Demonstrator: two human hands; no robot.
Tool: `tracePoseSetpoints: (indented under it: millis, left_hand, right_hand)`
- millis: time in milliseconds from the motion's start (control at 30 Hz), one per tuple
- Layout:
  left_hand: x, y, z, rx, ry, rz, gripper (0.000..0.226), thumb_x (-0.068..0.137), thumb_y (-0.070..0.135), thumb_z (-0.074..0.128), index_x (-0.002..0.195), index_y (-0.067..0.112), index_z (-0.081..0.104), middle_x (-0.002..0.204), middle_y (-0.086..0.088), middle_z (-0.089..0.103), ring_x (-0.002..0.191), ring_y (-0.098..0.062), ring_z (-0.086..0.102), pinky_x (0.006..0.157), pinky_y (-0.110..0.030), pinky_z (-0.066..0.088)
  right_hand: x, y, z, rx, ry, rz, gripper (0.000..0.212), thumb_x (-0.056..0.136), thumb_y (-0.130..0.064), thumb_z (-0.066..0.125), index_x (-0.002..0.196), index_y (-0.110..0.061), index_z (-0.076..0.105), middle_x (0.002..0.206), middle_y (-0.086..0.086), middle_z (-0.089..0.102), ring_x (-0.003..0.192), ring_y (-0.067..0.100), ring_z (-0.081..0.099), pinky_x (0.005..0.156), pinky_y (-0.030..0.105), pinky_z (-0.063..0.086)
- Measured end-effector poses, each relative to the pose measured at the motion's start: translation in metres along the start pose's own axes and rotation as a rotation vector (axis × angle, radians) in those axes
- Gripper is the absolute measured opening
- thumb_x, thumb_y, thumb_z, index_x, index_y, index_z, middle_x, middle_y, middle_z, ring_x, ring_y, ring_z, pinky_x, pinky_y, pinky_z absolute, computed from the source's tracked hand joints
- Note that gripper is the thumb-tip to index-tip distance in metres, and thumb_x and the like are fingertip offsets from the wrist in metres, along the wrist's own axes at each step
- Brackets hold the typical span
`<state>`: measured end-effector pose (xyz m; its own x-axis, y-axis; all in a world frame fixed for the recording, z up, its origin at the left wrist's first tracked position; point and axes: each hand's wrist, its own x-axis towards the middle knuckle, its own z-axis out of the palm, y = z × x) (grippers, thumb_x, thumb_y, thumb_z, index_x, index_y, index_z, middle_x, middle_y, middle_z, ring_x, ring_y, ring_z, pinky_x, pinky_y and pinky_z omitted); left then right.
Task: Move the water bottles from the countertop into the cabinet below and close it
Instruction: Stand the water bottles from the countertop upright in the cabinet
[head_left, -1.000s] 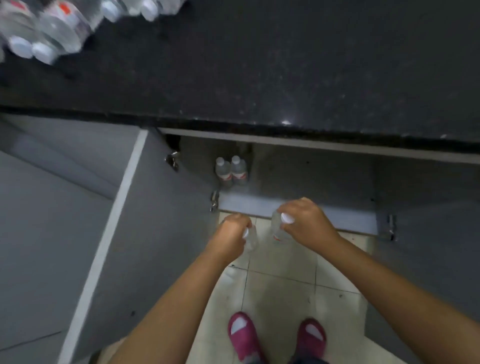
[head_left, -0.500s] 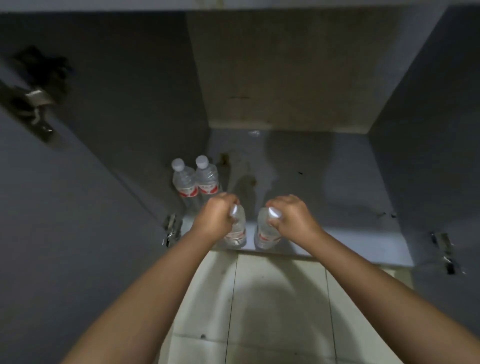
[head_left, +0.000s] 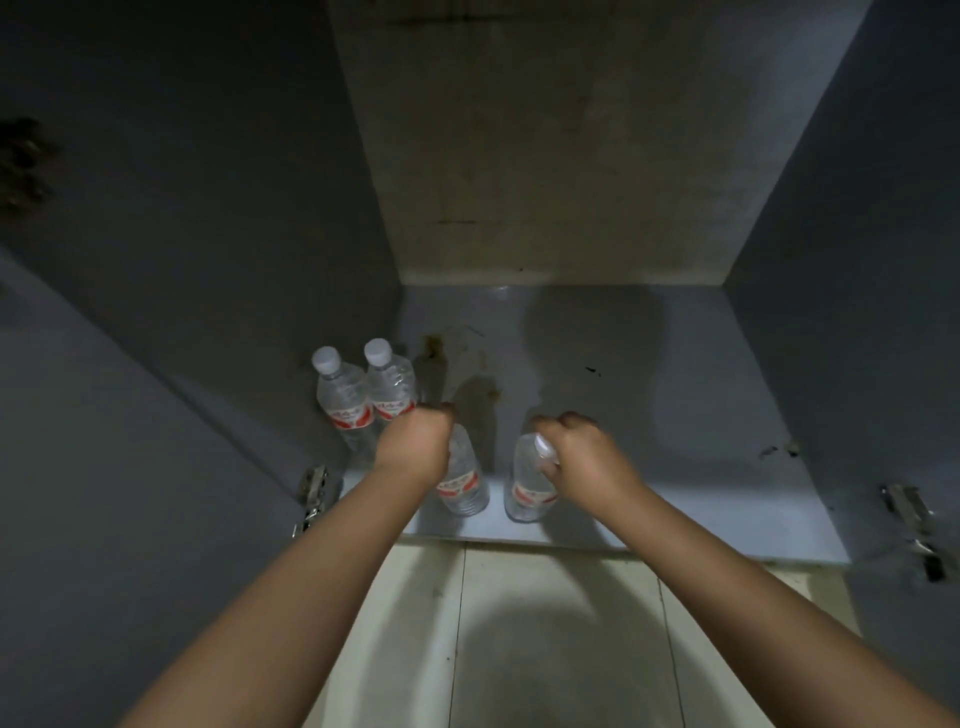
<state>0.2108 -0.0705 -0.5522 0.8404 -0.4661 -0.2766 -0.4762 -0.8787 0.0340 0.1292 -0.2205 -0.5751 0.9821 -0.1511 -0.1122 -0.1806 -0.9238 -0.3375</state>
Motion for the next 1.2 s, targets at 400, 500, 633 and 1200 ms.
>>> tracePoseSetpoints:
  millis: [400, 500, 633, 1200]
  left_hand:
    - [0.042, 0.008, -0.023, -0.021, 0.058, 0.013, 0.038, 0.097, 0.004, 0.044, 0.135, 0.002, 0.043, 0.135, -0.021, 0.051, 0.123, -0.033, 0.053, 0.1, -0.037, 0.044]
    - [0.051, 0.004, -0.025, 0.013, 0.109, 0.095, 0.036, 0.097, 0.001, 0.041, 0.132, 0.001, 0.043, 0.133, -0.021, 0.05, 0.122, -0.033, 0.052, 0.1, -0.037, 0.044]
    - [0.063, -0.005, -0.025, 0.052, 0.14, 0.137, 0.034, 0.094, 0.001, 0.044, 0.127, 0.001, 0.045, 0.128, -0.021, 0.05, 0.118, -0.035, 0.053, 0.097, -0.037, 0.044]
    - [0.081, -0.023, -0.005, 0.033, 0.148, 0.098, 0.04, 0.095, -0.002, 0.039, 0.135, 0.003, 0.042, 0.134, -0.019, 0.045, 0.125, -0.033, 0.047, 0.102, -0.036, 0.041]
  right_hand:
    - [0.049, -0.007, -0.016, -0.048, 0.05, 0.041, 0.024, 0.089, -0.011, 0.05, 0.112, -0.008, 0.057, 0.116, 0.02, 0.058, 0.108, 0.035, 0.055, 0.085, 0.031, 0.045]
    - [0.061, -0.008, -0.012, -0.019, 0.111, 0.035, 0.028, 0.089, -0.011, 0.051, 0.116, -0.008, 0.057, 0.118, 0.02, 0.058, 0.11, 0.035, 0.055, 0.087, 0.032, 0.045]
    - [0.075, -0.013, -0.006, 0.015, 0.157, 0.012, 0.027, 0.087, -0.008, 0.052, 0.113, -0.004, 0.058, 0.117, 0.021, 0.06, 0.11, 0.034, 0.055, 0.085, 0.031, 0.044]
    - [0.106, -0.031, 0.011, 0.082, 0.165, -0.066, 0.029, 0.084, -0.002, 0.054, 0.113, 0.001, 0.059, 0.114, 0.023, 0.064, 0.107, 0.035, 0.058, 0.086, 0.034, 0.042]
